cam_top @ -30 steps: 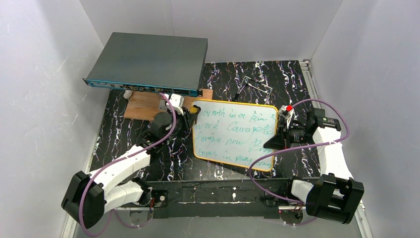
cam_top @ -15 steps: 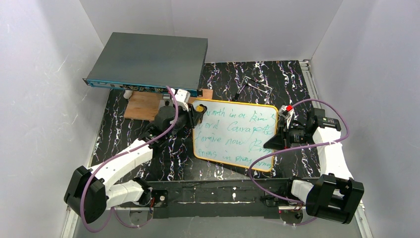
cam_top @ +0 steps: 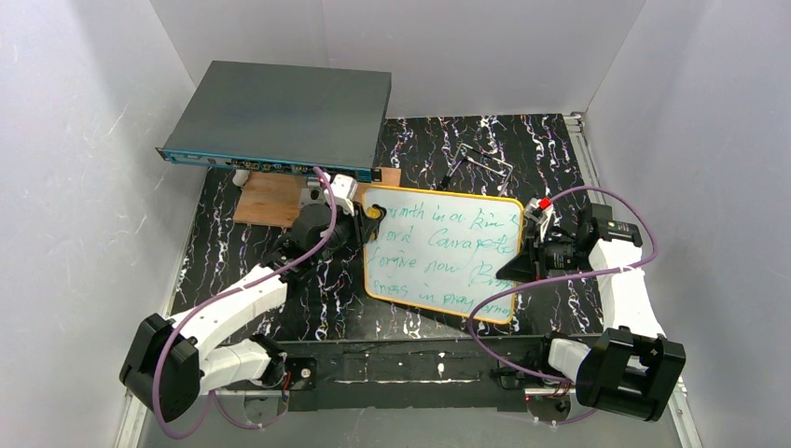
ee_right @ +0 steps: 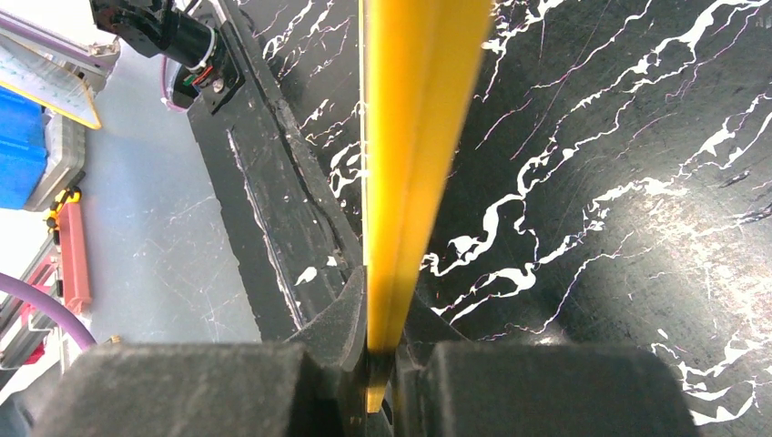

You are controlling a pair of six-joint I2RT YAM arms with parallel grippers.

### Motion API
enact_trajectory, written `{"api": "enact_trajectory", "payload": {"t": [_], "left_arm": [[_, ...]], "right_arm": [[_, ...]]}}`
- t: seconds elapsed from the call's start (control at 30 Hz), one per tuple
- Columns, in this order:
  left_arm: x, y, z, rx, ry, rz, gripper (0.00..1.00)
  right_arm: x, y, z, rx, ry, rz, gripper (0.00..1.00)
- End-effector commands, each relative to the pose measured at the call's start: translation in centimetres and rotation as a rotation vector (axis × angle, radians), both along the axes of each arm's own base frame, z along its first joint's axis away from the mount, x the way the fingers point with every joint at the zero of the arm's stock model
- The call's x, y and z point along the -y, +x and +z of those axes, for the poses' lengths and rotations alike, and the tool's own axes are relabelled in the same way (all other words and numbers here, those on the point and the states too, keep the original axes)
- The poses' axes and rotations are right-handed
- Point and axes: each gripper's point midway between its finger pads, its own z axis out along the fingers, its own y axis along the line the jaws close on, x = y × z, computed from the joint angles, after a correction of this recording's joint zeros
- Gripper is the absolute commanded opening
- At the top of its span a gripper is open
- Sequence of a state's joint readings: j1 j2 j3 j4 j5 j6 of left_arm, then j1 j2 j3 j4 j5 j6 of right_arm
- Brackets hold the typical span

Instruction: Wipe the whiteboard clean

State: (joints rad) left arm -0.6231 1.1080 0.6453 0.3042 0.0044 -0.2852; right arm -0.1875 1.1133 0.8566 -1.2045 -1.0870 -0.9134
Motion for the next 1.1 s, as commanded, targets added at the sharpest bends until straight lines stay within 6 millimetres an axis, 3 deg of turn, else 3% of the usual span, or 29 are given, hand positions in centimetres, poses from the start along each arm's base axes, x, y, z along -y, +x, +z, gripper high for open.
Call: {"api": "enact_trajectory", "payload": {"t": [0.0, 0.13, 0.3, 0.5, 0.73, 0.87, 1.07], "left_arm": [[1.2, -2.3, -2.2, -0.072, 0.014, -0.079, 0.00], [2.7, -2.6, -1.9, -0.071, -0.003, -0.104, 0.00], [4.1, -1.8, 0.1, -0.045, -0.012, -0.107, 0.00], [2.1, 0.9, 2.1, 0.003, 0.008, 0.075, 0.00], [1.6, 1.8, 3.2, 0.022, 0.000, 0.119, 0.00], [1.6, 1.6, 2.7, -0.002, -0.021, 0.123, 0.00], [-0.1, 1.1, -0.1, -0.062, 0.018, 0.189, 0.00]], "right_arm": [[1.7, 1.1, -1.8, 0.152, -0.177, 0.061, 0.01], [1.7, 1.0, -1.8, 0.150, -0.176, 0.061, 0.01], [1.7, 1.1, -1.8, 0.153, -0.176, 0.061, 0.01], [1.7, 1.0, -1.8, 0.155, -0.178, 0.061, 0.01], [1.7, 1.1, -1.8, 0.157, -0.178, 0.062, 0.01], [1.7, 1.1, -1.8, 0.158, -0.179, 0.062, 0.01], [1.7, 1.1, -1.8, 0.157, -0.181, 0.062, 0.01]]}}
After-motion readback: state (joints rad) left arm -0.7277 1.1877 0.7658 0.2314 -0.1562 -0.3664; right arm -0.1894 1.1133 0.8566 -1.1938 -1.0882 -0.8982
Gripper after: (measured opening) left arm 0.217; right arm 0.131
